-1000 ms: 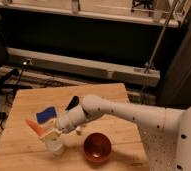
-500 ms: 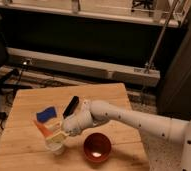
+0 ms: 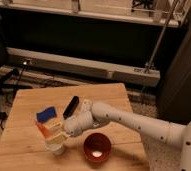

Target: Place the pepper in the ceramic cup

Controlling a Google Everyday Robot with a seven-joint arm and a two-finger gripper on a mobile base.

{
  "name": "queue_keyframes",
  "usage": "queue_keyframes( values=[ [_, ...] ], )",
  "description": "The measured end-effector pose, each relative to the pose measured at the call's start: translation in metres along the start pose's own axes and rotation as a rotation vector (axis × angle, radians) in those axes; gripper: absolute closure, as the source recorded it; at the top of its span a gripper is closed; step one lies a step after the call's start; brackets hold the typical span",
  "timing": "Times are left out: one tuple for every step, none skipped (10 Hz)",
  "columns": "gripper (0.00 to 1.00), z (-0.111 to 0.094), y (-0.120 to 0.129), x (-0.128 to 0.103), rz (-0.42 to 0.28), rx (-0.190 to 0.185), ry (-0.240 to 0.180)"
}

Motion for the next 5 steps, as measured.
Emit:
queue_keyframes(
  values=[
    [0.61,0.0,-0.0005,0.0004,-0.014,0.008,0.0],
    [0.48,-0.0005,-0.0003,0.001,-0.03,0.013,-0.001],
    [0.4,-0.0019,0.0005,0.0012,-0.038,0.011,-0.003],
    [0.3,-0.0038,0.0011,0.0023,-0.048,0.008,-0.004],
    [0.27,-0.0034,0.0009,0.0022,-0.049,0.009,-0.005]
  ],
)
